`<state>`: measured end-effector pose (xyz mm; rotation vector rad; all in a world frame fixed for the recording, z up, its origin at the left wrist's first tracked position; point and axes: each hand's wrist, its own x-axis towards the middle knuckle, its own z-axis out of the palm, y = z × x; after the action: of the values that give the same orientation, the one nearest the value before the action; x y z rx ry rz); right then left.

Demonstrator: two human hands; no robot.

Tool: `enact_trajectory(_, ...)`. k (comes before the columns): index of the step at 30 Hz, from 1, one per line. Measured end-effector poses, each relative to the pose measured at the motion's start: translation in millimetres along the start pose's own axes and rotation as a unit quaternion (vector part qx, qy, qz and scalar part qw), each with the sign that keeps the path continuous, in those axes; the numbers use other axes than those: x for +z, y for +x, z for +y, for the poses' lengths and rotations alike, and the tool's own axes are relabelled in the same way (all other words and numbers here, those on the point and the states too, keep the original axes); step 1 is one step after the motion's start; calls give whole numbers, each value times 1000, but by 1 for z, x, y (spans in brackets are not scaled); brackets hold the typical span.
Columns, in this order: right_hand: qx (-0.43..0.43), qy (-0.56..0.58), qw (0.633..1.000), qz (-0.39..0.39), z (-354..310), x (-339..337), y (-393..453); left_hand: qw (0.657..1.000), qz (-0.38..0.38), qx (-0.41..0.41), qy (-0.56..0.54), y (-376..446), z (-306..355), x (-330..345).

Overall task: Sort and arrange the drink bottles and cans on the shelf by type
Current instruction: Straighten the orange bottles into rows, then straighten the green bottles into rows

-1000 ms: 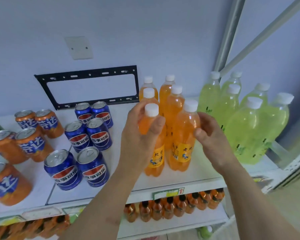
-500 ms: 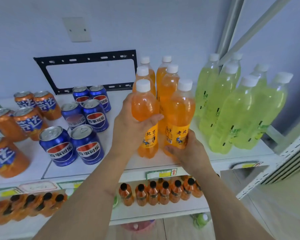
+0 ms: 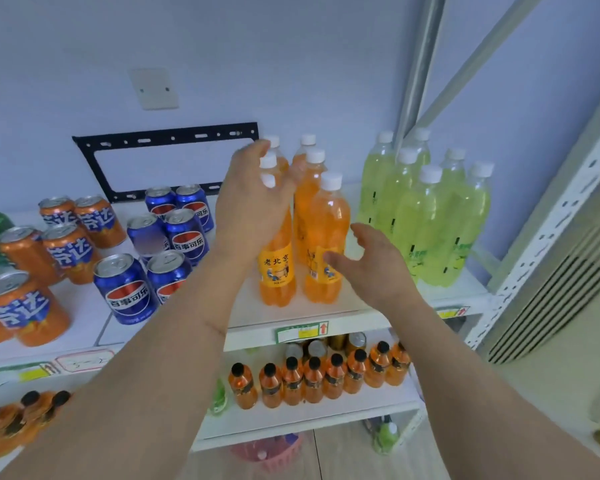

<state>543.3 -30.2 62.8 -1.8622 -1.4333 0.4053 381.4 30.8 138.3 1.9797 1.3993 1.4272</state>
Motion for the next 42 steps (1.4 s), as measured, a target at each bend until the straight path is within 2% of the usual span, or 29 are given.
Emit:
enact_trajectory(2, -56, -31, 997, 51, -19, -38, 3, 998, 27, 55, 26, 15, 25, -5)
enact_trajectory(5, -94, -47, 988, 110, -41, -92, 20, 993, -6, 105, 51, 39, 61, 9)
enact_trajectory(11, -72, -96, 985, 120, -20, -171, 97, 983, -128, 79, 108, 85, 94, 96)
enact_trajectory(14, -34, -83, 992, 85, 10, -190, 154, 983, -160, 9, 88, 114, 101, 142)
enact_trajectory(18, 23, -50, 998, -17, 33, -193, 213, 982, -159, -104, 18, 142, 100, 187)
enact_trajectory(21, 48, -45, 995, -78, 37, -187, 239, 976, -157, -152, 2, 150, 91, 209)
enact_trajectory(24, 73, -87, 984, -136, 43, -178, 261, 967, -180, -175, 36, 153, 79, 225)
enact_trajectory(29, 54, -131, 980, -140, 56, -168, 283, 959, -191, -133, 162, 159, 59, 240)
enact_trajectory(32, 63, -132, 980, -132, 57, -167, 284, 958, -182, -126, 183, 161, 56, 240)
enact_trajectory(37, 64, -148, 979, -122, 49, -185, 263, 962, -189, -142, 137, 143, 72, 223)
enact_trajectory(39, 50, -133, 983, -118, 49, -198, 243, 966, -182, -125, 132, 127, 82, 210)
enact_trajectory(42, 33, -103, 981, -163, 54, -210, 209, 968, -216, -110, 69, 97, 93, 193)
